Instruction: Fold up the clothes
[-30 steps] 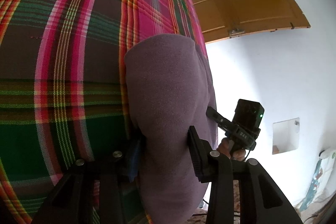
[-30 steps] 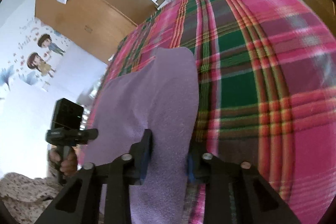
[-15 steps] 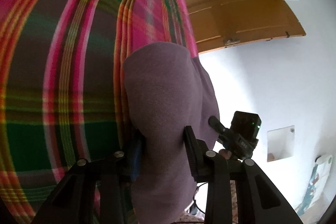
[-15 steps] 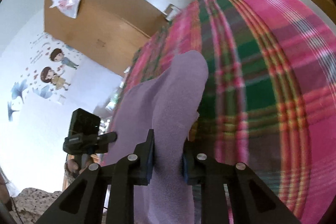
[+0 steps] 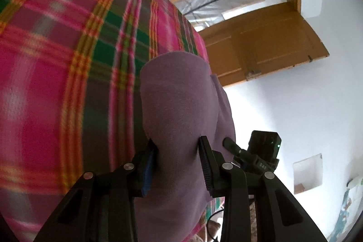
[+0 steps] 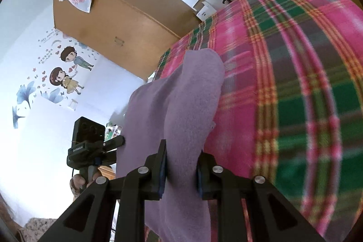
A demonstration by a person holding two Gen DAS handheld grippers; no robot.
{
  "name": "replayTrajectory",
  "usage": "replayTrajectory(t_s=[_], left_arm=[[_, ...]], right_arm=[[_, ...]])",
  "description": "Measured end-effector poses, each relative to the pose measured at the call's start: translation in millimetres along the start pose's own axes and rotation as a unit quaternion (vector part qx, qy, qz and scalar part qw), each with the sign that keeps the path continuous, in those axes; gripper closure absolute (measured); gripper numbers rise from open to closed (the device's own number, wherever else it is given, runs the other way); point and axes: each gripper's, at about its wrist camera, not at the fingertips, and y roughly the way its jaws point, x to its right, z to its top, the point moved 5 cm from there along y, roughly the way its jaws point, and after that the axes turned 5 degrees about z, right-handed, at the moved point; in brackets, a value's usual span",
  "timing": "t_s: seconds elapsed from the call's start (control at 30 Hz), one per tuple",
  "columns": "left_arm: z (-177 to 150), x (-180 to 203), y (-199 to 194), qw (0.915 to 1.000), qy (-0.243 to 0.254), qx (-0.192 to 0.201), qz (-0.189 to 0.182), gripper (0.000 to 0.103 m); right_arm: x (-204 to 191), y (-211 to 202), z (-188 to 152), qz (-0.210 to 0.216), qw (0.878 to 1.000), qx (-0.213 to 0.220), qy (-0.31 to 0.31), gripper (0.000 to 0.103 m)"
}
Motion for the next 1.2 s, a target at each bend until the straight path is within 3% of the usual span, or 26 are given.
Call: replayTrajectory(t_s=[0.6, 0.97, 1.2], left_arm=[[129.2, -67.1, -6.2, 0.9960, -0.052, 0.060, 0.039, 0.067], [176.8, -114.6, -18.5, 0.9924, -0.074, 0.076, 0.064, 0.067], [185.3, -138.4, -12.4, 0.9910, -0.084, 0.075, 0.073, 0.067]], right_arm=[[-5.6, 127.7, 82.1, 0.011, 0.999, -0.041, -0.006, 0.082], [-1.8, 185.5, 116.8, 0.015, 0.999, -0.052, -0.003, 0.082], [13.4, 208.3, 122.6, -0.006, 0.998, -0.055, 0.000, 0.081]])
